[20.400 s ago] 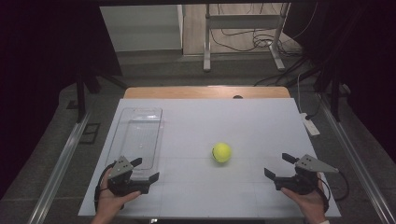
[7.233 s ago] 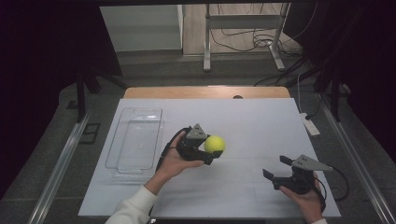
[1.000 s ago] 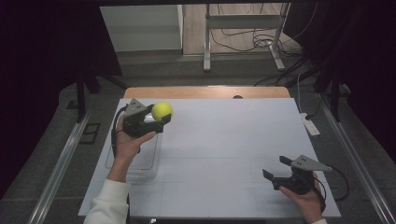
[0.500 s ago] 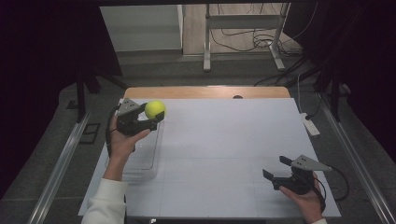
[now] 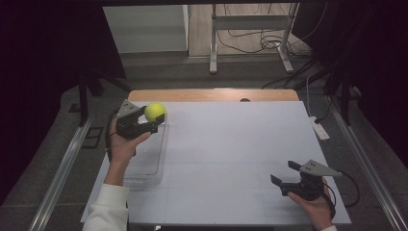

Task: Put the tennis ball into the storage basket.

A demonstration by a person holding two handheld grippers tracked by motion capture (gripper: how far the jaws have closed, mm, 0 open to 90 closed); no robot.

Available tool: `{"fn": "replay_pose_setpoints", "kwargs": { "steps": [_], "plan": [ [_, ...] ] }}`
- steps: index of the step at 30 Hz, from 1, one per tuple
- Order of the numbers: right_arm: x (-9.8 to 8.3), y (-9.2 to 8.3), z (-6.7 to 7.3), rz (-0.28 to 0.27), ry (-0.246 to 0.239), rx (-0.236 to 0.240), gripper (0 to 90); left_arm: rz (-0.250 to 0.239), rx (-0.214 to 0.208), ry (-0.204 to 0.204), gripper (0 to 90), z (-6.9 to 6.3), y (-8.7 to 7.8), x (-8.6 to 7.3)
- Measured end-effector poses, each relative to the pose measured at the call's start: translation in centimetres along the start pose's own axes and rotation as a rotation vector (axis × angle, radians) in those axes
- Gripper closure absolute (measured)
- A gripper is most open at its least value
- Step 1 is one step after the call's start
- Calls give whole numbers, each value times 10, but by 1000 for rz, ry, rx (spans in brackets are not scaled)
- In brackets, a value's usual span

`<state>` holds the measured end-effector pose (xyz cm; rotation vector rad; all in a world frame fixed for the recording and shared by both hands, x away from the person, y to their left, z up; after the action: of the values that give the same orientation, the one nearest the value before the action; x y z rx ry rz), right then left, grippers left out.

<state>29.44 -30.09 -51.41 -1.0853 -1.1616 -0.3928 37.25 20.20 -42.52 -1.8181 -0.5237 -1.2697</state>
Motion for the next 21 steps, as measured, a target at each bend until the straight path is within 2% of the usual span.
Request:
{"fn": "replay_pose_setpoints", "kwargs": {
  "steps": [21],
  "plan": [
    [0, 0, 1, 1, -3, 0, 100, 1, 48, -41, 263, 20, -6, -6]
  ]
}}
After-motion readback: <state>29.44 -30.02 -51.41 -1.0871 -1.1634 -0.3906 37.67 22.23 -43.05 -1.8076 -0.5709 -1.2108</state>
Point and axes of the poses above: each handheld gripper's, and its own axes: y roughly forward along the jaws, x roughly out of its top, z roughly to its left, the point moved 3 cm from there along y, roughly forward along the jaws, and after that the axes turned 8 degrees about -x, right-handed, at the moved point
